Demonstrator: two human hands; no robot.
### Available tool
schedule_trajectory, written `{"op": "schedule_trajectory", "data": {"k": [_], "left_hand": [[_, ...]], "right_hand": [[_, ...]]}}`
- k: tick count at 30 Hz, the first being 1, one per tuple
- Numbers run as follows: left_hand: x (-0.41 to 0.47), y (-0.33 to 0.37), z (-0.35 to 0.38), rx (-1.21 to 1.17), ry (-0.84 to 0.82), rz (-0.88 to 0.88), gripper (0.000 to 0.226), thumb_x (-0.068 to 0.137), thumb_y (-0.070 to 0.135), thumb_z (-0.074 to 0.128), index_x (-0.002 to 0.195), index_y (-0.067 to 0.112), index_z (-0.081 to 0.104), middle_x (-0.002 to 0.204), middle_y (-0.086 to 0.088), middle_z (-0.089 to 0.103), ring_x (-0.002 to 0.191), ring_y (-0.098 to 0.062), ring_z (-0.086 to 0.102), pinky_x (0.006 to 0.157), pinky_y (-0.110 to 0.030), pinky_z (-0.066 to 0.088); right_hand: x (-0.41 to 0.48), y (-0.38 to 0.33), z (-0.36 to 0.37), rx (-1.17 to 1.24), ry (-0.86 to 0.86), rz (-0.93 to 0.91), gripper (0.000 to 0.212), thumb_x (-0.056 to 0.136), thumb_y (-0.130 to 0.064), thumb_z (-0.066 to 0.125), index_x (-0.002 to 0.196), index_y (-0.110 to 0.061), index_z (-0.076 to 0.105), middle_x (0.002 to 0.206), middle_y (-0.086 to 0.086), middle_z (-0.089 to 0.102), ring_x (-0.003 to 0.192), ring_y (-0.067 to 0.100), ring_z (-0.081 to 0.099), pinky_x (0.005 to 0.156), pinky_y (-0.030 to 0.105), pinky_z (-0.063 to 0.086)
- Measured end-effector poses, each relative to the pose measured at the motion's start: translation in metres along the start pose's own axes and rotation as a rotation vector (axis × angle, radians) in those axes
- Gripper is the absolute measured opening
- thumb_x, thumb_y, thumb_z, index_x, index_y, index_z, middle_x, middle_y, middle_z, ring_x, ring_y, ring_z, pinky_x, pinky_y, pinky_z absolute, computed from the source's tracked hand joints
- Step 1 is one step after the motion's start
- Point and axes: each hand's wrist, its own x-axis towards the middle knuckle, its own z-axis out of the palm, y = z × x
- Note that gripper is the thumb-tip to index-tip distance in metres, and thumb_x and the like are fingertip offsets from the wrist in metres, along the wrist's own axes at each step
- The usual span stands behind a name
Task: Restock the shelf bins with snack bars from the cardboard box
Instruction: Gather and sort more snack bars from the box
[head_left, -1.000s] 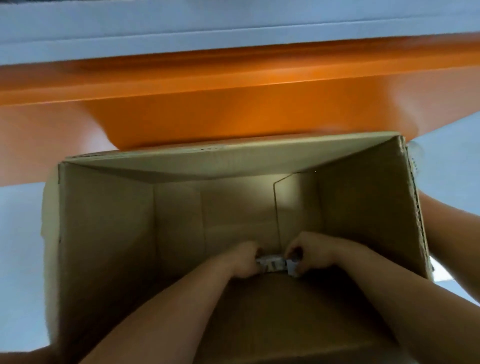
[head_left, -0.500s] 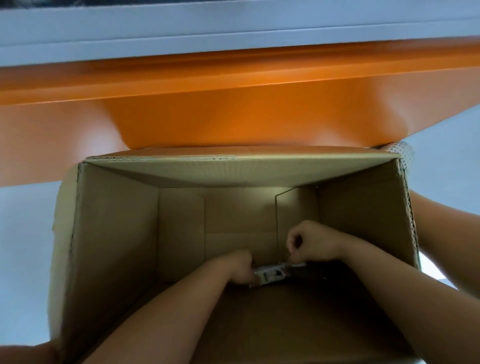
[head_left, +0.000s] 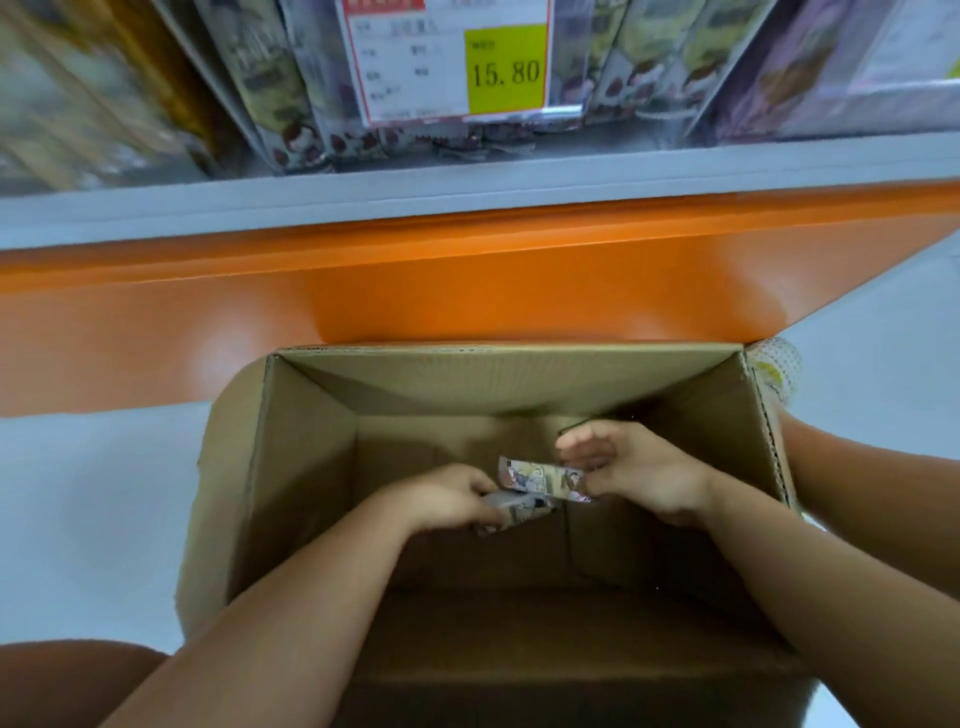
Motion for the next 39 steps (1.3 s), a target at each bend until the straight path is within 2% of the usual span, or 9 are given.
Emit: {"op": "schedule_trajectory", "data": {"k": [5, 12, 17, 23, 29, 32, 35, 37, 39], "left_hand": [[-0.046, 0.019, -0.022, -0.067, 0.038, 0.044, 0.031, 0.085, 0.021, 0.066, 0.116, 0.025, 0.06, 0.12, 0.0, 0.062, 0.111, -0.018, 0.058, 0.1, -0.04, 0.047], [-0.122, 0.056, -0.048, 0.081, 0.108, 0.183, 0.034, 0.09, 0.025, 0.062, 0.123, 0.022, 0.055, 0.119, 0.003, 0.061, 0.104, -0.012, 0.059, 0.095, -0.032, 0.049], [-0.19, 0.081, -0.067, 0.25, 0.244, 0.297, 0.032, 0.09, 0.03, 0.063, 0.122, 0.023, 0.058, 0.11, 0.011, 0.058, 0.097, -0.007, 0.056, 0.082, -0.019, 0.043], [-0.266, 0.096, -0.094, 0.32, 0.428, 0.359, 0.027, 0.087, 0.032, 0.066, 0.113, 0.03, 0.061, 0.111, 0.01, 0.062, 0.1, -0.011, 0.059, 0.091, -0.033, 0.048], [-0.316, 0.092, -0.122, 0.029, 0.606, 0.46, 0.024, 0.088, 0.024, 0.065, 0.112, 0.025, 0.061, 0.101, 0.006, 0.067, 0.086, -0.008, 0.064, 0.077, -0.019, 0.049], [-0.324, 0.083, -0.131, -0.183, 0.679, 0.539, 0.022, 0.09, 0.014, 0.062, 0.111, 0.019, 0.059, 0.108, -0.004, 0.068, 0.092, -0.017, 0.065, 0.083, -0.024, 0.051], [-0.32, 0.079, -0.137, -0.397, 0.786, 0.609, 0.039, 0.09, 0.009, 0.06, 0.124, 0.021, 0.046, 0.11, -0.003, 0.067, 0.094, -0.017, 0.065, 0.089, -0.037, 0.05], [-0.316, 0.08, -0.143, -0.45, 0.87, 0.68, 0.061, 0.088, 0.01, 0.064, 0.134, 0.033, 0.03, 0.12, 0.003, 0.061, 0.102, -0.014, 0.062, 0.088, -0.038, 0.051], [-0.313, 0.083, -0.151, -0.41, 0.994, 0.709, 0.074, 0.084, 0.019, 0.069, 0.139, 0.037, 0.022, 0.128, 0.008, 0.055, 0.108, -0.006, 0.059, 0.093, -0.036, 0.05]], "right_hand": [[-0.039, -0.033, 0.001, -0.088, -0.004, -0.08, 0.053, 0.079, 0.011, 0.062, 0.116, -0.026, 0.052, 0.125, 0.0, 0.056, 0.117, 0.013, 0.053, 0.079, 0.017, 0.049], [-0.097, -0.091, 0.008, -0.363, 0.02, -0.204, 0.075, 0.082, -0.001, 0.065, 0.141, -0.033, 0.032, 0.112, -0.009, 0.052, 0.096, 0.003, 0.055, 0.072, 0.016, 0.046], [-0.127, -0.123, 0.016, -0.44, 0.158, -0.392, 0.061, 0.086, -0.017, 0.067, 0.138, -0.031, 0.038, 0.101, -0.008, 0.05, 0.078, 0.003, 0.054, 0.067, 0.018, 0.045], [-0.156, -0.171, 0.021, -0.459, 0.314, -0.632, 0.037, 0.087, -0.024, 0.066, 0.122, -0.03, 0.055, 0.094, -0.01, 0.052, 0.069, 0.004, 0.052, 0.059, 0.017, 0.044], [-0.178, -0.222, 0.015, -0.296, 0.46, -0.844, 0.042, 0.093, -0.015, 0.056, 0.129, -0.033, 0.044, 0.112, -0.01, 0.051, 0.103, 0.012, 0.055, 0.083, 0.027, 0.05], [-0.184, -0.247, 0.015, -0.205, 0.483, -0.943, 0.055, 0.093, -0.01, 0.057, 0.135, -0.036, 0.033, 0.104, -0.01, 0.047, 0.088, 0.021, 0.058, 0.072, 0.03, 0.051], [-0.182, -0.271, 0.018, -0.261, 0.527, -1.029, 0.069, 0.092, -0.008, 0.057, 0.143, -0.037, 0.02, 0.105, -0.014, 0.041, 0.055, 0.003, 0.052, 0.049, 0.016, 0.04], [-0.174, -0.288, 0.022, -0.296, 0.53, -1.063, 0.071, 0.092, -0.006, 0.057, 0.143, -0.038, 0.019, 0.106, -0.01, 0.042, 0.046, 0.001, 0.047, 0.046, 0.013, 0.036], [-0.164, -0.304, 0.026, -0.292, 0.488, -1.084, 0.064, 0.092, -0.007, 0.056, 0.139, -0.037, 0.024, 0.105, -0.003, 0.048, 0.054, 0.001, 0.053, 0.053, 0.02, 0.045]]}}
